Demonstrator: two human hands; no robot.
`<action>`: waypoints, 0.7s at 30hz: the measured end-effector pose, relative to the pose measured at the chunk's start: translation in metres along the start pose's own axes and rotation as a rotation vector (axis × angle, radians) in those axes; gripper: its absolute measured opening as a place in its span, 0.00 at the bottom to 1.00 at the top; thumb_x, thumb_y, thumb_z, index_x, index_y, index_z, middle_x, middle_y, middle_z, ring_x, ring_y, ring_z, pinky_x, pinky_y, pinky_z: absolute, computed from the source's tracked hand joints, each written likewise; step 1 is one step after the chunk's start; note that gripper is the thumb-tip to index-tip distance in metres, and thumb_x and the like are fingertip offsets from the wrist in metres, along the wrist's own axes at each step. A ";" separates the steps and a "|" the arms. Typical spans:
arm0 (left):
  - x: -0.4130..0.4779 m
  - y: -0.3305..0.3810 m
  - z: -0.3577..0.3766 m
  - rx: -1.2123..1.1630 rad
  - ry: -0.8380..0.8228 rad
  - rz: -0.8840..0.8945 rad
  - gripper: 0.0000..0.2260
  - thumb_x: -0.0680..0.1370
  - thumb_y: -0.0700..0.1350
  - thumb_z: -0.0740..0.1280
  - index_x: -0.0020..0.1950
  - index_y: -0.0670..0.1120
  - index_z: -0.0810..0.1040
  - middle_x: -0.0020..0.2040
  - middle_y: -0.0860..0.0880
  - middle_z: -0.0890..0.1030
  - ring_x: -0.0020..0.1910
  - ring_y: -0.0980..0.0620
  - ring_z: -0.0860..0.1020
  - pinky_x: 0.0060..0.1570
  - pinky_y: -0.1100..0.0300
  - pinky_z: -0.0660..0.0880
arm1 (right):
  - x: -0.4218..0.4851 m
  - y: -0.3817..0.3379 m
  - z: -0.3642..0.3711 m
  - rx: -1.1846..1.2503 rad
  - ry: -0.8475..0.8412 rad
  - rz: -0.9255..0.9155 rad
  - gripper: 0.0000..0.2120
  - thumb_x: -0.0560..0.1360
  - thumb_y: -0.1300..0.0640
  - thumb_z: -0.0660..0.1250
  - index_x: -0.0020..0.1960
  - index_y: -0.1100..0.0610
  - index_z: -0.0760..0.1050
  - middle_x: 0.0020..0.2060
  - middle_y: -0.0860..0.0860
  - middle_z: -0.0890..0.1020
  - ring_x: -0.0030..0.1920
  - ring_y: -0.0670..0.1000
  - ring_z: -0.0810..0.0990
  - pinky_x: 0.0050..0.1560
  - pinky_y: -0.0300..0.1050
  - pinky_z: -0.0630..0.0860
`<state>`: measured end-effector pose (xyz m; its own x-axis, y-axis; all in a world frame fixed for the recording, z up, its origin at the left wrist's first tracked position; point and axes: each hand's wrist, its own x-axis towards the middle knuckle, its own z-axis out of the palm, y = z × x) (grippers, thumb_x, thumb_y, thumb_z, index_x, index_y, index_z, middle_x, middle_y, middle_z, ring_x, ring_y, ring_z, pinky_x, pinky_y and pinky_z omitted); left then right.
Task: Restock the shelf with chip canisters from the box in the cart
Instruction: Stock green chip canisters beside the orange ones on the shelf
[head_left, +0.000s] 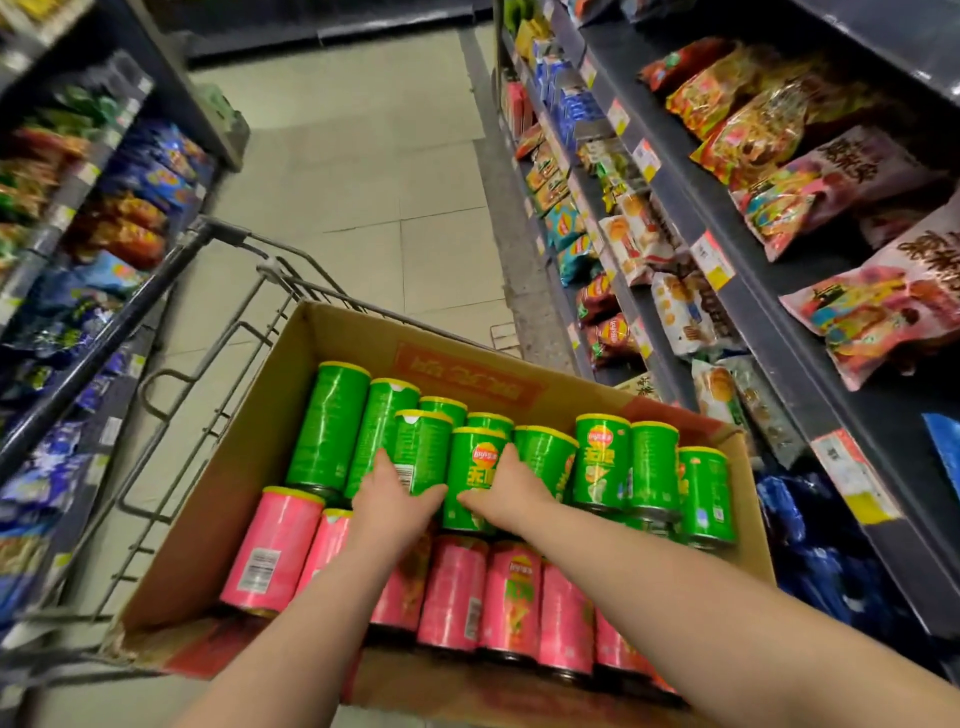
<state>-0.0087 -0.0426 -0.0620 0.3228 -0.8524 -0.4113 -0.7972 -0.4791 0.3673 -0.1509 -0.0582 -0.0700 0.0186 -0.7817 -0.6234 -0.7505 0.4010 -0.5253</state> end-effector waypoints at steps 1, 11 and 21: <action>0.002 0.000 0.001 0.027 0.012 -0.024 0.41 0.70 0.56 0.73 0.73 0.37 0.59 0.66 0.36 0.72 0.65 0.38 0.71 0.61 0.50 0.69 | 0.002 0.000 0.002 0.021 0.016 0.022 0.42 0.69 0.45 0.72 0.73 0.61 0.55 0.66 0.58 0.71 0.65 0.58 0.72 0.62 0.48 0.70; -0.004 -0.001 -0.004 -0.113 -0.044 -0.080 0.35 0.67 0.51 0.76 0.65 0.37 0.65 0.60 0.39 0.76 0.58 0.40 0.75 0.52 0.52 0.73 | -0.002 -0.001 0.015 0.213 0.071 0.129 0.36 0.67 0.48 0.75 0.65 0.59 0.59 0.60 0.55 0.75 0.59 0.57 0.76 0.56 0.48 0.73; -0.052 -0.002 -0.013 -0.465 -0.129 -0.018 0.31 0.71 0.45 0.74 0.69 0.38 0.64 0.51 0.46 0.75 0.47 0.49 0.75 0.46 0.59 0.70 | -0.049 0.018 0.008 0.393 0.197 0.074 0.43 0.65 0.53 0.75 0.72 0.56 0.55 0.62 0.55 0.72 0.59 0.54 0.74 0.54 0.43 0.72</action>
<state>-0.0168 -0.0003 -0.0303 0.2449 -0.8244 -0.5102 -0.4702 -0.5612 0.6811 -0.1604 -0.0091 -0.0540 -0.1799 -0.8051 -0.5652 -0.4367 0.5802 -0.6875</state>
